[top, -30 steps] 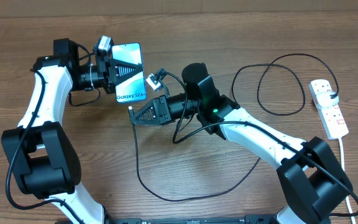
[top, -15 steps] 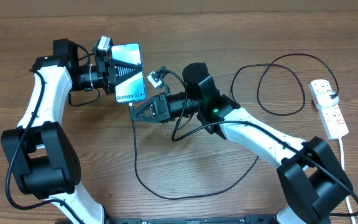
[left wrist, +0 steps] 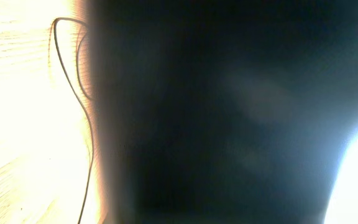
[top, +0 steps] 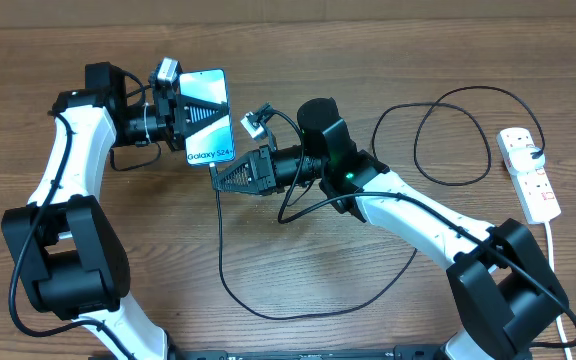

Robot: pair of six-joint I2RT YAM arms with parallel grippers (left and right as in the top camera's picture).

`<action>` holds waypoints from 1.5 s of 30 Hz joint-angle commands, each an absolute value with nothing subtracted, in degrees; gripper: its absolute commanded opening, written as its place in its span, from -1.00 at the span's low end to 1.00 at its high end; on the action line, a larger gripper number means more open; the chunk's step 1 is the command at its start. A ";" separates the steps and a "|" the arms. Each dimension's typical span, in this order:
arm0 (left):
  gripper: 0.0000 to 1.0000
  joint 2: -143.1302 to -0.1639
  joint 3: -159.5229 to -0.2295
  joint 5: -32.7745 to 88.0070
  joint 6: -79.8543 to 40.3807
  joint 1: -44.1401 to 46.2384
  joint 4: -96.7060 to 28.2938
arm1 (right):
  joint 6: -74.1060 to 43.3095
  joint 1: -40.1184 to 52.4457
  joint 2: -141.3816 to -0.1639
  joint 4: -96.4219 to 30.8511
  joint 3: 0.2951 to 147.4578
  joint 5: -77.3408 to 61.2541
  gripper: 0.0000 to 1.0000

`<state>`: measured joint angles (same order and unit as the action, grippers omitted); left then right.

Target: Plug charger to phone and switch on socket

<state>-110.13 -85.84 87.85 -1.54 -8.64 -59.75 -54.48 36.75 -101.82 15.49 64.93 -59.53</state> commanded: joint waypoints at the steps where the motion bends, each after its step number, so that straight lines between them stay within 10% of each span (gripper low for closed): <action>1: -0.92 -108.64 -86.37 90.59 -1.91 -8.47 -60.01 | -55.55 36.25 -100.73 15.84 65.69 -56.77 -0.92; 36: -0.91 -108.64 -86.37 90.63 7.73 -6.17 -69.12 | -58.30 33.32 -100.73 18.83 65.71 -51.44 -0.93; 41: -0.92 -108.64 -86.37 90.56 7.70 -6.50 -68.66 | -55.02 33.26 -100.73 18.79 65.71 -62.67 0.34; 45: -0.91 -108.64 -86.37 90.56 7.68 -6.50 -67.88 | -54.83 34.26 -100.73 18.74 65.69 -69.97 0.55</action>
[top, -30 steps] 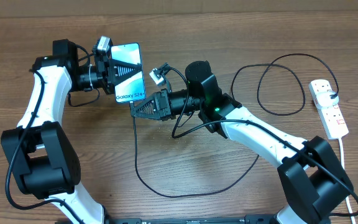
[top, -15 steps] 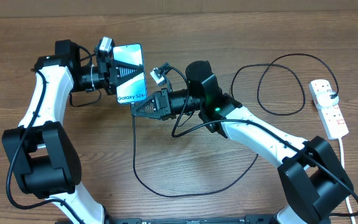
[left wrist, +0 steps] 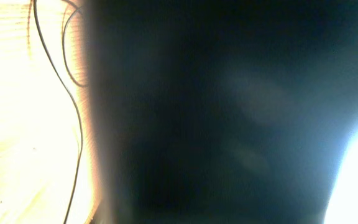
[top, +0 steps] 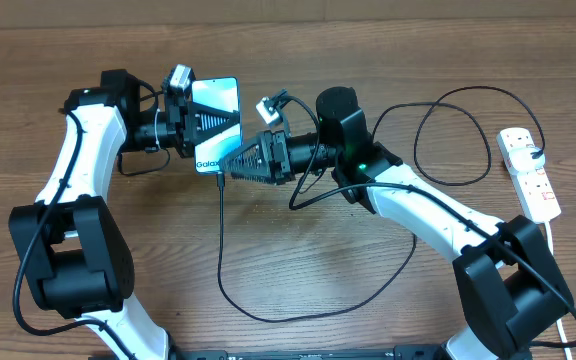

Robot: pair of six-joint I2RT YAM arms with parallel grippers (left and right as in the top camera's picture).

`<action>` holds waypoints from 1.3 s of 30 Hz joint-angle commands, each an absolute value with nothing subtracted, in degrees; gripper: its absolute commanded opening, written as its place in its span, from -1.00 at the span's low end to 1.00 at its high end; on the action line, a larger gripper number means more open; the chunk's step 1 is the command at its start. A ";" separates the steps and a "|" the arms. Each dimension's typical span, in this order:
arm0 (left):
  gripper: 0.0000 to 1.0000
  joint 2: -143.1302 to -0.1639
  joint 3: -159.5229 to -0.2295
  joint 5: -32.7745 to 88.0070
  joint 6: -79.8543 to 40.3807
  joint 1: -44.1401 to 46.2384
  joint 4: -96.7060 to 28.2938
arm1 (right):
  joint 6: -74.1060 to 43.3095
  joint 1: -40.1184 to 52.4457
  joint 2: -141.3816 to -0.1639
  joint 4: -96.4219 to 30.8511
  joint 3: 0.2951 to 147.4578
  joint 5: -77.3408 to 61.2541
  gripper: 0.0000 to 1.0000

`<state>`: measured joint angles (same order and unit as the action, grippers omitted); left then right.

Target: Plug charger to phone and switch on socket

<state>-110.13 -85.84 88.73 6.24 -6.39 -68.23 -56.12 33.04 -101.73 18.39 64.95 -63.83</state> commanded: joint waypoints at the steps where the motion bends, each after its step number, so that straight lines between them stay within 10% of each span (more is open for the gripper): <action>1: -0.92 -108.64 -86.37 90.54 7.49 -6.50 -67.40 | -54.85 34.94 -100.73 18.74 65.69 -70.30 0.54; 8: -0.91 -108.64 -86.37 90.56 6.61 -6.50 -66.85 | -54.81 38.74 -100.73 16.43 65.69 -65.41 0.11; 15: -0.91 -108.64 -86.37 90.56 6.61 -6.50 -66.87 | -54.78 38.52 -100.73 15.29 65.69 -59.48 -0.93; 28: -0.91 -108.64 -86.37 88.16 6.85 -4.93 -67.51 | -55.75 35.59 -100.73 15.25 65.71 -56.84 -0.93; 29: -0.91 -108.64 -86.37 88.14 6.85 -4.91 -67.51 | -55.72 35.05 -100.73 15.25 65.71 -57.28 -0.86; 31: -0.92 -108.64 -86.37 88.12 6.85 -4.91 -67.48 | -55.61 34.46 -100.73 15.27 65.71 -58.39 0.36; 32: -0.91 -108.64 -86.37 88.12 6.85 -4.91 -67.48 | -54.70 34.00 -100.73 15.20 65.69 -59.77 0.64; 39: -0.91 -108.64 -86.37 87.88 6.87 -4.78 -67.51 | -50.06 31.62 -100.73 13.61 65.69 -62.00 0.82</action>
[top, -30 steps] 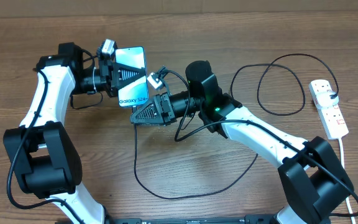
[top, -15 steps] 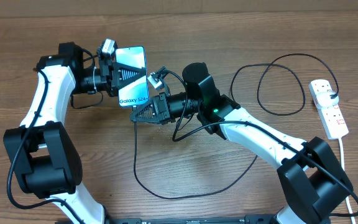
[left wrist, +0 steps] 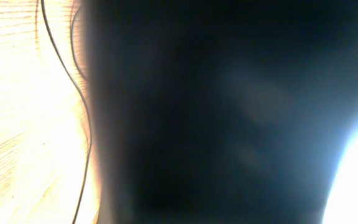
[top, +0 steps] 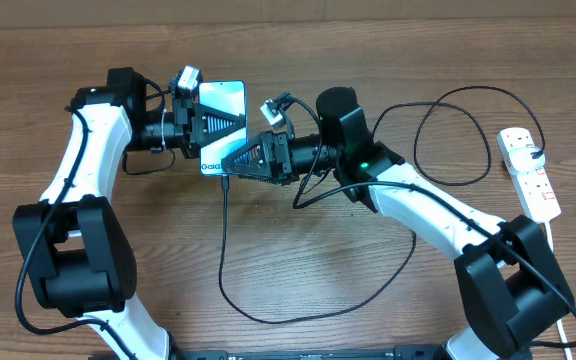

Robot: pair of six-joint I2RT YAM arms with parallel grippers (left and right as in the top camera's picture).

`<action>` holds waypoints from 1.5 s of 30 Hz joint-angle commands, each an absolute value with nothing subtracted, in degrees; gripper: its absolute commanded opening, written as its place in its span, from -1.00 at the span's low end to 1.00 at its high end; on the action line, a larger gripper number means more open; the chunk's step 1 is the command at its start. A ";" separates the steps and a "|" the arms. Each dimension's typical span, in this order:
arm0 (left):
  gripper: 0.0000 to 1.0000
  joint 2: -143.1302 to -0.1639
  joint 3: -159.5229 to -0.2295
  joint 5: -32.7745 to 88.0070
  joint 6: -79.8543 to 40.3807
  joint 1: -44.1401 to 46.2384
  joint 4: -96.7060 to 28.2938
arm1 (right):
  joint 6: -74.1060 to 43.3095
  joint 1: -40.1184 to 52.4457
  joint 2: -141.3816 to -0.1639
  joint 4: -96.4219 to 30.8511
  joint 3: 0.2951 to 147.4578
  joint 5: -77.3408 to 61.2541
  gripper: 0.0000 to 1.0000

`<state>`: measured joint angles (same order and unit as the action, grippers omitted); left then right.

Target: Plug charger to phone and switch on socket

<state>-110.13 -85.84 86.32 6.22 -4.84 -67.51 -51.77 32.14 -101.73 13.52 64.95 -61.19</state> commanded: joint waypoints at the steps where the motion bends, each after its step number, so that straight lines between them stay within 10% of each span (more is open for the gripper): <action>1: -0.92 -108.64 -86.37 87.88 6.87 -4.69 -67.51 | -50.06 31.64 -100.73 13.61 65.69 -61.98 0.82; 3: -0.92 -108.64 -86.37 87.94 6.87 -4.16 -67.48 | -50.04 31.64 -100.73 13.87 65.69 -61.95 0.72; 7: -0.91 -108.64 -86.37 87.90 6.87 -3.22 -67.40 | -50.13 31.24 -100.73 17.28 65.69 -60.95 -0.07; 11: -0.92 -108.64 -86.37 87.90 6.87 -3.18 -67.46 | -51.16 30.26 -100.73 20.56 65.69 -59.07 -0.08; 18: -0.92 -108.64 -86.37 86.30 6.87 -3.18 -67.18 | -50.92 30.13 -100.73 19.81 65.69 -57.89 -0.89; 21: -0.32 -108.64 -86.37 82.78 6.85 -3.18 -66.48 | -50.68 30.13 -100.73 18.13 65.69 -57.89 -0.93; 23: 1.00 -108.64 -86.37 81.87 6.81 -3.22 -64.42 | -50.46 30.02 -100.73 16.67 65.69 -57.87 -0.93; 36: 1.00 -108.64 -86.37 45.19 -2.39 -3.60 -61.54 | -32.49 23.70 -101.01 -20.05 65.32 -40.91 -0.93; 45: 0.99 -108.64 -86.37 24.01 -2.37 -3.57 -61.43 | -32.93 23.88 -102.72 -20.16 59.24 -30.17 -0.93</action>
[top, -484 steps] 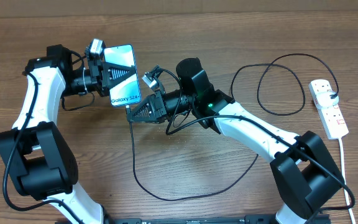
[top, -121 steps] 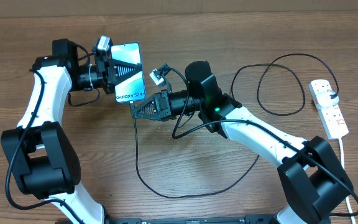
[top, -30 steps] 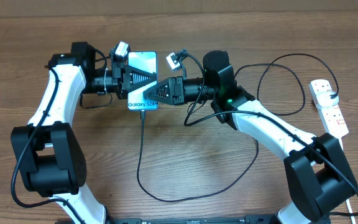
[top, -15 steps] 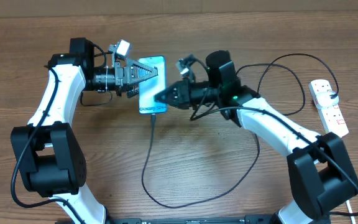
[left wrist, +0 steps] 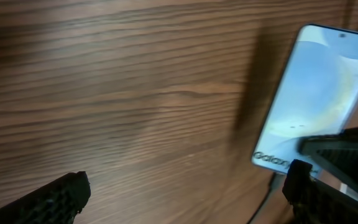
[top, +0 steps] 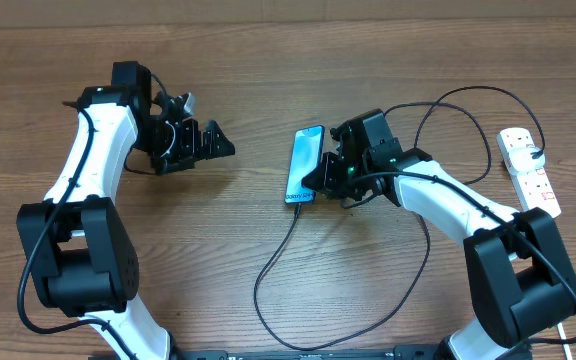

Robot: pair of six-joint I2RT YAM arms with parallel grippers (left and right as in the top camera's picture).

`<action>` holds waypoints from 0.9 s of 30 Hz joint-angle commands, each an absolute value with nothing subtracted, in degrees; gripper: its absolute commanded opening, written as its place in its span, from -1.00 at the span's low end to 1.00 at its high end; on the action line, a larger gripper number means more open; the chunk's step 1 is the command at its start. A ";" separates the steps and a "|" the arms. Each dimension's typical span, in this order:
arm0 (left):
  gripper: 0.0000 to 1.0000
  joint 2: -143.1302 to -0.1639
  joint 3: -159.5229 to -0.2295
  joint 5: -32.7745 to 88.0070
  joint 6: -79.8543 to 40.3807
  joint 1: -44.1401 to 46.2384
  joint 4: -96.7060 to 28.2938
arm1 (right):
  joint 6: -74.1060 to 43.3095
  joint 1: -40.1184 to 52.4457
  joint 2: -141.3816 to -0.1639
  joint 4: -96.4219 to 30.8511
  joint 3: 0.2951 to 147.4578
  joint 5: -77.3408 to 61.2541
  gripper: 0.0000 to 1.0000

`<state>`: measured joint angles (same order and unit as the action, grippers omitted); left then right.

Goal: Plug charger to phone and switch on socket
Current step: 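Lower the phone flat onto the table with both grippers, then open the right gripper and release the phone on the table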

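The phone [top: 306, 164], screen lit, is at mid-table, tilted up on its long edge. My right gripper [top: 320, 178] is shut on its lower right side. The black charger cable [top: 273, 262] enters the phone's bottom end and loops over the table toward me. My left gripper [top: 208, 145] is open and empty, well to the left of the phone. In the left wrist view the phone [left wrist: 312, 106] shows at the right, with a right finger [left wrist: 344, 152] across its lower corner. The left gripper [left wrist: 182, 199] holds only bare wood between its fingertips. The white power strip [top: 528, 173] lies at the far right.
The cable's far length [top: 458, 135] curls in loops between the right arm and the power strip. The wooden table [top: 268, 60] runs to a pale wall at the back. The arm bases stand at the near left and near right.
My left gripper has let go of the phone and moved back left, open. The phone, with the cable in it, is now further right, tilted, in my right gripper.
My left gripper held the phone up at the upper left while my right gripper came at its lower end with the cable. Over the two later moments both stayed together there. Now the cable is in the phone, the right gripper holds it and the left is free.
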<state>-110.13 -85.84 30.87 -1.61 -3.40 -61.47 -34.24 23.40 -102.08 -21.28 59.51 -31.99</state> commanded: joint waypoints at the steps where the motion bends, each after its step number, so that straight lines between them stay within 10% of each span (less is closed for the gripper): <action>1: 0.99 -108.64 -86.37 23.31 -2.37 -3.57 -61.43 | -32.95 23.88 -102.83 -20.18 59.24 -30.00 -0.93; 27: 0.99 -108.64 -86.37 20.34 -2.35 -3.57 -61.43 | -36.18 31.92 -103.53 -20.08 59.20 -15.42 -0.92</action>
